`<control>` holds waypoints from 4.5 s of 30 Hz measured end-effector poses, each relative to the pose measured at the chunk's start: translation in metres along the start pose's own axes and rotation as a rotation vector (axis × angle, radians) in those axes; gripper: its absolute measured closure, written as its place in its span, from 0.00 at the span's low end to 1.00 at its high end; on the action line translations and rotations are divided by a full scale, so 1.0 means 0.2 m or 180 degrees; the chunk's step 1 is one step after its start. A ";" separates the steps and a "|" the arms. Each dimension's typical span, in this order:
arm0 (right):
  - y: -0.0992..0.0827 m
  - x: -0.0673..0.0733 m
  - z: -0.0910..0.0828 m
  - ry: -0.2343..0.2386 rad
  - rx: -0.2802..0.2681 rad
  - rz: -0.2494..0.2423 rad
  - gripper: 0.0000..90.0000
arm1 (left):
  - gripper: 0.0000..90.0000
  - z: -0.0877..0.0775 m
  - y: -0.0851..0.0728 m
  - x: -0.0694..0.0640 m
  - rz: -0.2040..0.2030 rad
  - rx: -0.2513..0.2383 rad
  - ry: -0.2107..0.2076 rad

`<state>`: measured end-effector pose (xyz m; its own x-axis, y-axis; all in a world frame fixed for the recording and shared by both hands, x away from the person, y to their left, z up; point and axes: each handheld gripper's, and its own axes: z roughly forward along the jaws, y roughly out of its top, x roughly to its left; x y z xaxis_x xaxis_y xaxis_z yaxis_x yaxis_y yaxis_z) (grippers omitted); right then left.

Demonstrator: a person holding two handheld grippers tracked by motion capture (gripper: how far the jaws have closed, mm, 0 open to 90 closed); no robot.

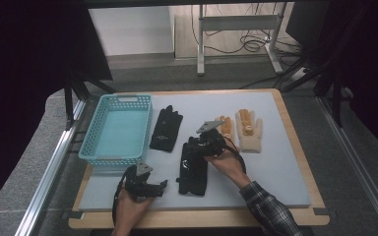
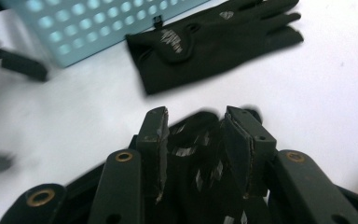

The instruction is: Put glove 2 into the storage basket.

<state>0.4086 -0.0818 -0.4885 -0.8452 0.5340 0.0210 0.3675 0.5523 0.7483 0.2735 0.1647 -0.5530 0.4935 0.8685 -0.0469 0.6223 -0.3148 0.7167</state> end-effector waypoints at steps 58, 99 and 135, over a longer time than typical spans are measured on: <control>0.33 -0.05 0.29 -0.0084 0.0084 0.0274 0.93 | 0.06 0.00 -0.01 0.00 -0.0005 -0.0039 -0.0003; -0.20 0.23 -0.30 0.0099 -0.0164 0.0755 0.93 | 0.06 0.00 -0.01 0.00 0.0007 -0.0032 0.0005; -0.47 0.25 -0.22 -0.0039 0.0206 0.0049 0.91 | 0.06 0.00 -0.01 0.00 -0.0012 -0.0041 0.0002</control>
<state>0.3142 -0.1359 -0.5289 -0.8347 0.5502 0.0237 0.4050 0.5840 0.7035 0.2718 0.1651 -0.5539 0.4907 0.8699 -0.0491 0.6162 -0.3067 0.7254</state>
